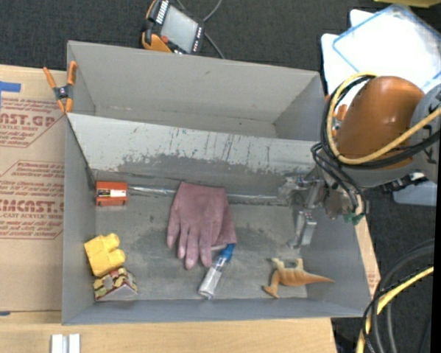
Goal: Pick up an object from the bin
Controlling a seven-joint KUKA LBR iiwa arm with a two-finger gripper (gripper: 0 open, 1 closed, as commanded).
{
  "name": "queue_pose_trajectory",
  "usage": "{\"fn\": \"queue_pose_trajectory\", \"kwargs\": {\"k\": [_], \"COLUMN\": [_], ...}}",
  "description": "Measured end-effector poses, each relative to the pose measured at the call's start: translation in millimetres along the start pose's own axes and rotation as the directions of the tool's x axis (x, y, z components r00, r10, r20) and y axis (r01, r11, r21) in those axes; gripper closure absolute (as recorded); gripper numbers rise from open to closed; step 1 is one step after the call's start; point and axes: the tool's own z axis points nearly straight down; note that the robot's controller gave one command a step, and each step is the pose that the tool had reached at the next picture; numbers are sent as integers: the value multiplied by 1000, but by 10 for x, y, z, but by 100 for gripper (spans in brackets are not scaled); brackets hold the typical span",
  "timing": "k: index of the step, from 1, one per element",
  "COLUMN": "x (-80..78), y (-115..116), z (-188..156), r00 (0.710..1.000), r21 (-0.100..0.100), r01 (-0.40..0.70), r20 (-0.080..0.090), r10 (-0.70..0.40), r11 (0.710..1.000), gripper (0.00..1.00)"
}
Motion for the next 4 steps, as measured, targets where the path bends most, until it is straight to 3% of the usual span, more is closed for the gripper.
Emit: {"fn": "queue_pose_trajectory", "kwargs": {"k": [1, 2, 3, 4], "x": [0, -74, 67, 278], "y": [0, 146, 673, 717], "z": [0, 205, 988, 1264], "r00": [1000, 1000, 977, 987], "r21": [0, 3, 4, 0], "r01": [0, 4, 211, 162], "r20": [0, 13, 9, 10], "r10": [0, -4, -211, -162], "r11": [1000, 1000, 977, 987], "gripper": [0, 0, 0, 0]}}
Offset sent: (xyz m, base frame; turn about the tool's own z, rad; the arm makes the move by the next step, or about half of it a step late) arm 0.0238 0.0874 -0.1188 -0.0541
